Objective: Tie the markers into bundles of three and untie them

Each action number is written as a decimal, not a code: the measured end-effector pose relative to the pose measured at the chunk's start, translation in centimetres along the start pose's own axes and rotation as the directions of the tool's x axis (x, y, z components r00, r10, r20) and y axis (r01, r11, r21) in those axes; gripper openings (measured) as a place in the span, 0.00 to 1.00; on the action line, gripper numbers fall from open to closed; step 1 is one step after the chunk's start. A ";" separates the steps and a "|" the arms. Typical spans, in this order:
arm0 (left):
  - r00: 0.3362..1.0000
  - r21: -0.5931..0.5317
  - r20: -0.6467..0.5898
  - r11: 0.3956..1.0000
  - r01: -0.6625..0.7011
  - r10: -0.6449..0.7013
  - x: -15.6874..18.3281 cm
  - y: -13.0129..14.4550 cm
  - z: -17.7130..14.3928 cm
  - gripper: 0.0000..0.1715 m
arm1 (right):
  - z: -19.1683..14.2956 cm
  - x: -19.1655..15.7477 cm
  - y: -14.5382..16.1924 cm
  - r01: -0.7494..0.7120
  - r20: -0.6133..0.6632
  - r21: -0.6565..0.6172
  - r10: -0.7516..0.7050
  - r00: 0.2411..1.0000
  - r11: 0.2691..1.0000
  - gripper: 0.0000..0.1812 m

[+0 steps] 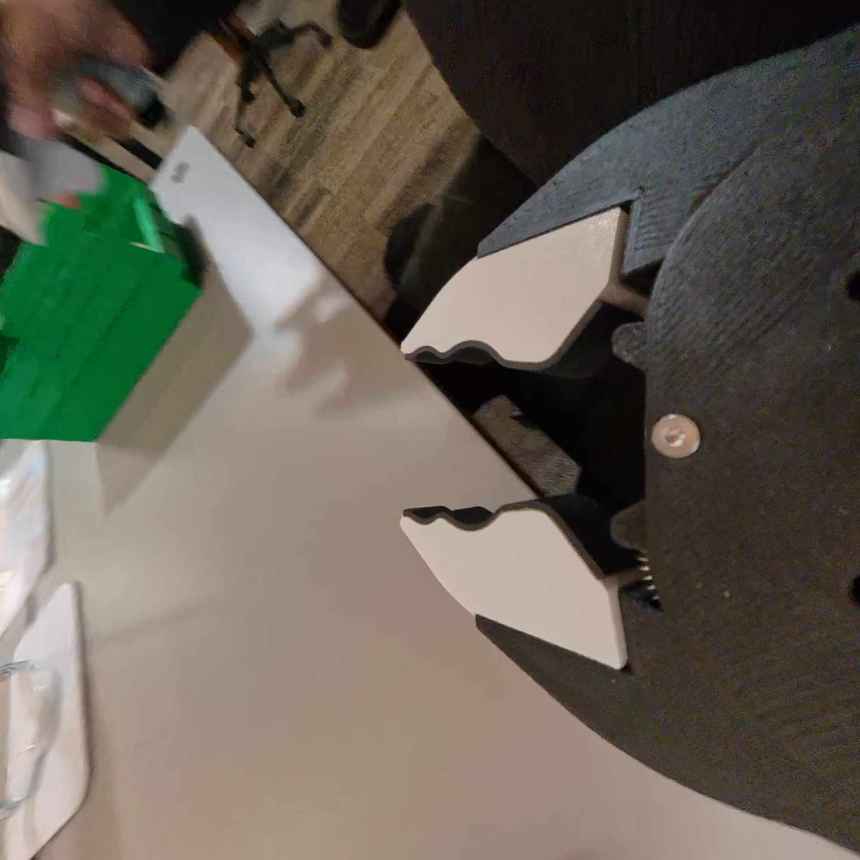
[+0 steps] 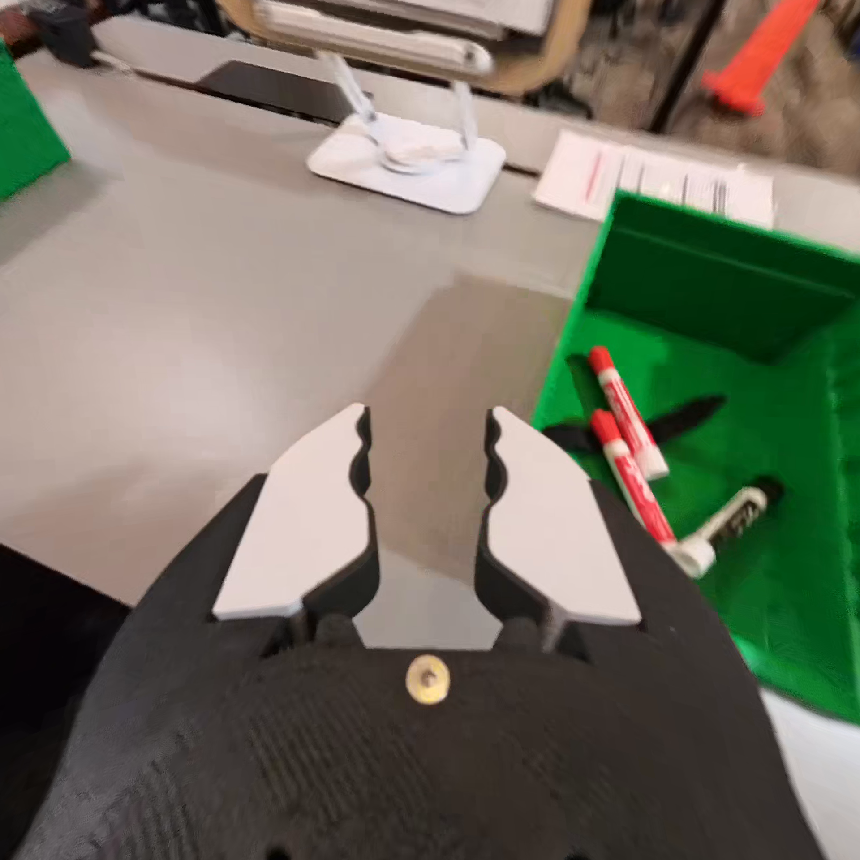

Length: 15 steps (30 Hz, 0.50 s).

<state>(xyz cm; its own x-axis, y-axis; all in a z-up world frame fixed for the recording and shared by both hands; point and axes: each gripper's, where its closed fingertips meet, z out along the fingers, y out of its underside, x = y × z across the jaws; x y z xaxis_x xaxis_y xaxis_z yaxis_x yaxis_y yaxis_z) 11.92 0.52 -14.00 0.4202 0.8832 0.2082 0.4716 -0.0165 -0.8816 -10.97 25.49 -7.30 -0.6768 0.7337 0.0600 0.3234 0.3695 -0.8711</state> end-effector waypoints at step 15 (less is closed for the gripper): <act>0.965 0.226 -0.027 0.939 0.260 -0.261 -7.5 -6.5 3.3 0.34 | 5.8 -17.9 -3.2 -0.319 0.623 -0.015 0.258 0.739 0.948 0.38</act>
<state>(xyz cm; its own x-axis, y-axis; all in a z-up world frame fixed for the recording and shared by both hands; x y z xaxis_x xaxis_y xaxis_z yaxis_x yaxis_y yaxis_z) 3.16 -4.45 -11.18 0.3029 0.8441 0.4425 0.3774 0.3202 -0.8690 -3.76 7.90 -8.37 -0.8282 0.2822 -0.4842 0.5320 0.1243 -0.8376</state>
